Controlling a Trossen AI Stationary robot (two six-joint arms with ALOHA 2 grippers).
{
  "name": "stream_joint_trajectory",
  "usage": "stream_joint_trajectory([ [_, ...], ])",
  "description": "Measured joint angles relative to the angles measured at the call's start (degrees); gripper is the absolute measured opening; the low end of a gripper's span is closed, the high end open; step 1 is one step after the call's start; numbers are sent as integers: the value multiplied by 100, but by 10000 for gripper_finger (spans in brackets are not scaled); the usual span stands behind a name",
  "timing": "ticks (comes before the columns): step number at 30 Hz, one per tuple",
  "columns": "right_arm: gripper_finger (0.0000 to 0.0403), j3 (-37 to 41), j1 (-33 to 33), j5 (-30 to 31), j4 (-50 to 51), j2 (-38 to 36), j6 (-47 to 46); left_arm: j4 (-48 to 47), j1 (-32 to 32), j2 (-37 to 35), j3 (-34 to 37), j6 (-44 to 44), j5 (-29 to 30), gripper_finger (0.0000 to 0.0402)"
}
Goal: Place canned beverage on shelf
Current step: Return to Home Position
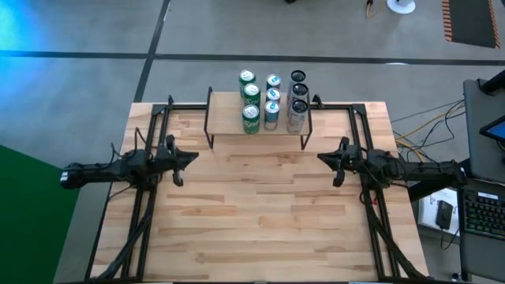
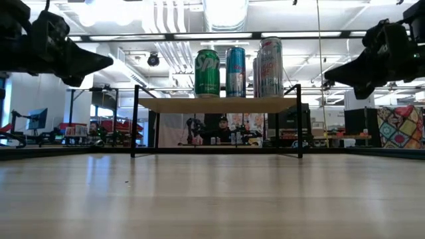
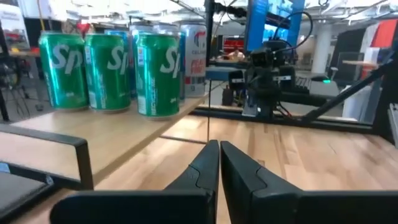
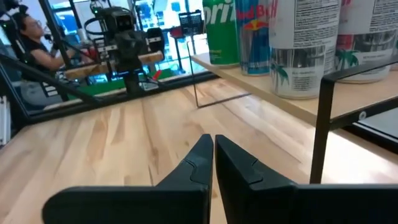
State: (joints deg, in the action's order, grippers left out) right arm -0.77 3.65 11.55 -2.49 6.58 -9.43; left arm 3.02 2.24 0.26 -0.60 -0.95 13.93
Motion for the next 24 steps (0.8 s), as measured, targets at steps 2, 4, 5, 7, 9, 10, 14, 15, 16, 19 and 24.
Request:
stream_joint_trajectory([
  [2, 9, -1, -1, -2, -26, 66, 1, -3, 0, -29, 2, 70, -30, 0],
  [4, 9, -1, -1, 5, -78, 74, 4, -14, 0, -27, 5, 116, -175, 0],
  [5, 9, -1, -1, 7, -128, 70, 30, -22, 0, -24, 8, 140, -251, 0],
  [7, 9, -1, -1, 7, -334, 60, 89, -27, 3, -13, 9, 132, -272, 0],
  [9, 9, -1, -1, 8, -546, 60, 147, -27, 7, -27, 9, 120, -263, 0],
  [10, 9, -1, -1, 9, -609, 60, 210, -27, 7, -24, 9, 97, -264, 0],
  [14, 9, -1, -1, 9, -622, 69, 394, -30, 7, 170, 9, 74, -260, 0],
  [15, 9, -1, -1, 9, -625, 71, 392, -31, 7, 255, 9, 70, -262, 0],
  [16, 9, -1, -1, 9, -618, 71, 369, -32, 7, 339, 9, 78, -262, 0],
  [19, 9, -1, -1, 11, -626, 71, 274, -32, 7, 575, 9, -57, -262, 0],
  [24, 9, -1, -1, 10, -622, 71, 261, 237, 11, 827, 9, -488, -247, 0],
])
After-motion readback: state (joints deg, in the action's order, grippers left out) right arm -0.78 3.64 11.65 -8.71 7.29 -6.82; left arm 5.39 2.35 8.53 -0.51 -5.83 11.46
